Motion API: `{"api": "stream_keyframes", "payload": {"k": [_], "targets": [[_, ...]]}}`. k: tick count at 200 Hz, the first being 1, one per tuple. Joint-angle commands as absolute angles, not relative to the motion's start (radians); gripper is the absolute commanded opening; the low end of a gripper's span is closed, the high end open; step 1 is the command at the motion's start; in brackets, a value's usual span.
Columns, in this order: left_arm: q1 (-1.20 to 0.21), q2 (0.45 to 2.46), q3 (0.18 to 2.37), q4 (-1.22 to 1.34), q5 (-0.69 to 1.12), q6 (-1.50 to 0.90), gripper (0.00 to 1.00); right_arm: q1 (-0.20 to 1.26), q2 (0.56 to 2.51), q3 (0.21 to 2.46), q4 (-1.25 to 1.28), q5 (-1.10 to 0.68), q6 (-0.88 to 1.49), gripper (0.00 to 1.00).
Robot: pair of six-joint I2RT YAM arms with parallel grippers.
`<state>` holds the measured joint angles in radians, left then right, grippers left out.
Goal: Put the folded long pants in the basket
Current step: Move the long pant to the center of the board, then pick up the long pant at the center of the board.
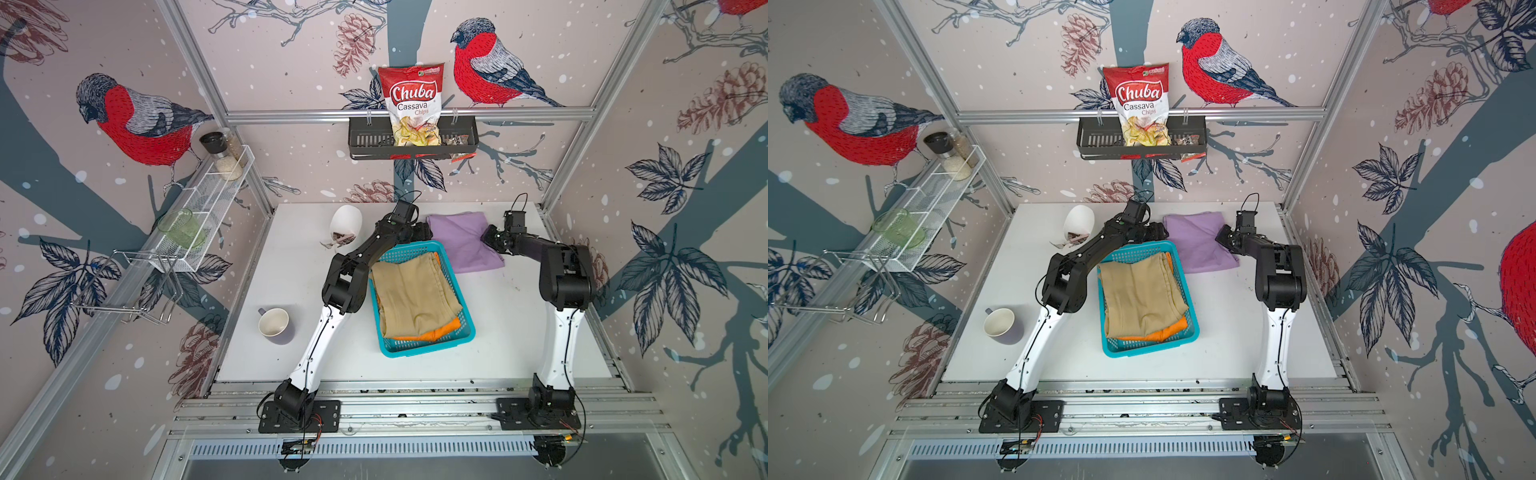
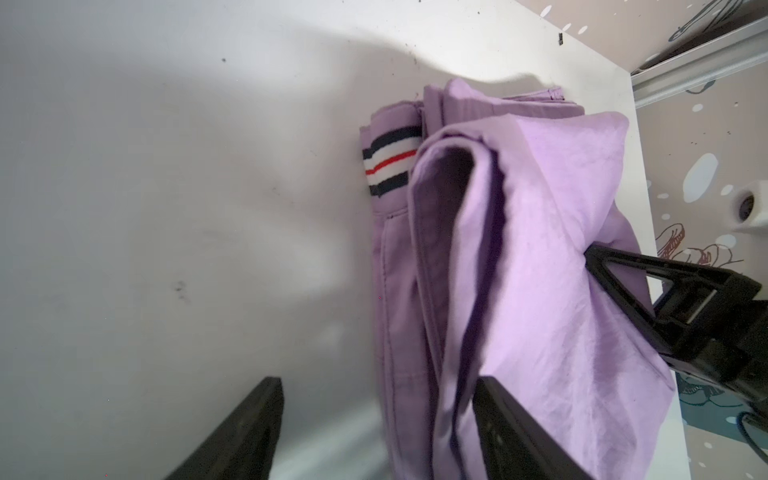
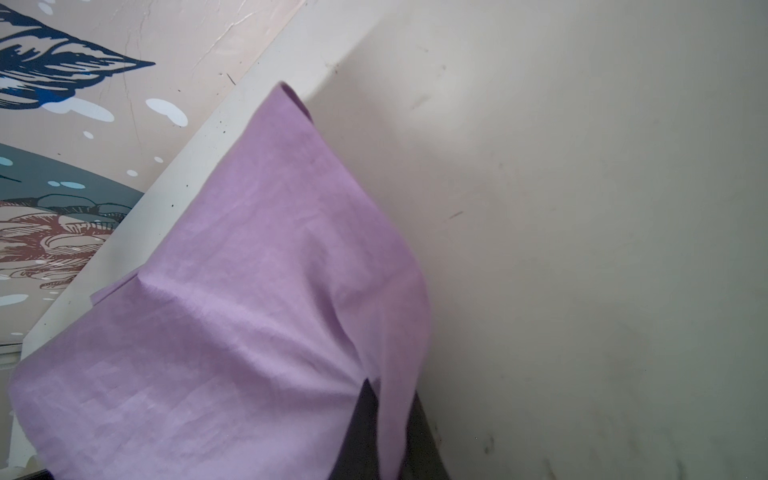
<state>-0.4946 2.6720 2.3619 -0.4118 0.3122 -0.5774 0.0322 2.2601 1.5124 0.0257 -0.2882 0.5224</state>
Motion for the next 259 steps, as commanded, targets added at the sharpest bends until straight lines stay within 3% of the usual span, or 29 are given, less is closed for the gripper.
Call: {"api": "stream_keyframes", "payload": {"k": [1,77,105,121,137,148,156,259], "targets": [[-0.493,2.681,2.323,-0.438,0.346,-0.606,0.79,0.047,2.27,1.495,-0.124,-0.312,0.537,0.0],[-0.52,2.786,2.421,-0.347,0.443,-0.742,0.8,0.037,2.298,1.536,-0.143,-0.313,0.551,0.0],[-0.523,2.822,2.428,-0.326,0.463,-0.781,0.73,0.038,2.293,1.528,-0.136,-0.333,0.551,0.0],[-0.532,2.842,2.441,-0.295,0.482,-0.807,0.61,0.038,2.293,1.523,-0.13,-0.345,0.555,0.0],[-0.54,2.865,2.475,-0.269,0.496,-0.832,0.39,0.037,2.292,1.519,-0.13,-0.349,0.553,0.0],[-0.542,2.881,2.5,-0.251,0.509,-0.852,0.22,0.037,2.29,1.517,-0.129,-0.352,0.551,0.0],[-0.544,2.887,2.511,-0.233,0.521,-0.868,0.0,0.036,2.289,1.517,-0.129,-0.355,0.548,0.0],[-0.54,2.794,2.589,-0.004,0.511,-1.058,0.0,-0.072,2.191,1.691,-0.171,-0.411,0.535,0.0]]}}
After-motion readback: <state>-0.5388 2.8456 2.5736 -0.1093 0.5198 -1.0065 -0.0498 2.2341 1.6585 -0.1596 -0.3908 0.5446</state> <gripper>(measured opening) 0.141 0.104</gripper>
